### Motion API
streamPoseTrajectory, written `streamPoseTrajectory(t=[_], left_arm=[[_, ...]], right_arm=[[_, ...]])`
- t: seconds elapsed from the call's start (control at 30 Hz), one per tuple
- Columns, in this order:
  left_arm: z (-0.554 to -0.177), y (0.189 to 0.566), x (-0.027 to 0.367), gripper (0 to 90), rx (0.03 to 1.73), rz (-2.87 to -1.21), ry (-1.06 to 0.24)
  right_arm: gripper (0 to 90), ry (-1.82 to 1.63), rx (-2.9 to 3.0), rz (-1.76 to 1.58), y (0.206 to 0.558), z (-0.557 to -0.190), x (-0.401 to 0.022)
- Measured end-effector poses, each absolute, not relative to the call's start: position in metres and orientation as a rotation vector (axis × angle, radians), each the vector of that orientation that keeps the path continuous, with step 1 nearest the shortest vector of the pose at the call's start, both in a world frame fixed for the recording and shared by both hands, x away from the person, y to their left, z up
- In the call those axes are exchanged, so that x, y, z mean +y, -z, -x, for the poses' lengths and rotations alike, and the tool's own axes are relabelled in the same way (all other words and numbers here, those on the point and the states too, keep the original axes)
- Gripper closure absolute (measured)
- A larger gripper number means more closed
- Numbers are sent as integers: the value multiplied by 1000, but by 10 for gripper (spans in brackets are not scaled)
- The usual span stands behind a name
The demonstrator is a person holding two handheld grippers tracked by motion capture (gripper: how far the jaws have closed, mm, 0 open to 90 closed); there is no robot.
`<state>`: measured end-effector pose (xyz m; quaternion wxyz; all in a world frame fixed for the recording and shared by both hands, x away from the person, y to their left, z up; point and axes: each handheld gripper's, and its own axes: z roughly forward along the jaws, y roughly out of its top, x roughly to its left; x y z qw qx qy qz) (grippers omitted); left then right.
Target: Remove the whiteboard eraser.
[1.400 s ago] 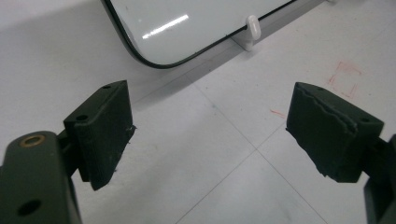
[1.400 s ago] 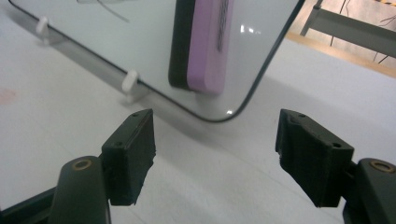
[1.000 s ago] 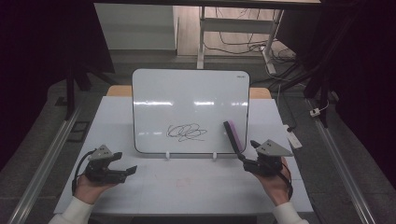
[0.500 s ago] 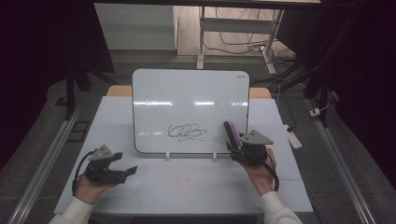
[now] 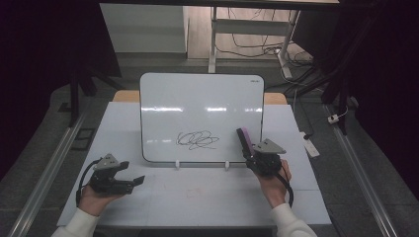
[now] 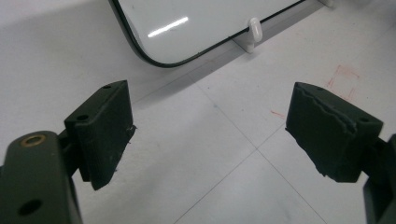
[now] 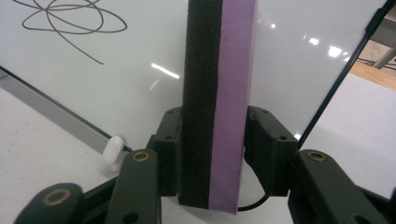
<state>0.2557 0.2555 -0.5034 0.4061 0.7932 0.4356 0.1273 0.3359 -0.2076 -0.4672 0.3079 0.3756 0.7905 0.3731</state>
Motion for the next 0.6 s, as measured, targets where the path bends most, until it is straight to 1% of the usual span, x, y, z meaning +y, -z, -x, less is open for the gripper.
streamPoseTrajectory(t=[0.2,0.37,0.6], left_arm=[[-256,503,255,157,1097,-2003,-324],[-255,503,256,157,1103,-1996,-323],[-254,501,254,157,1106,-1992,-325]], right_arm=[[625,-1017,2035,-1012,463,-331,-210],[628,-1079,2008,-994,448,-324,-214],[628,-1128,2045,-964,449,-314,-216]])
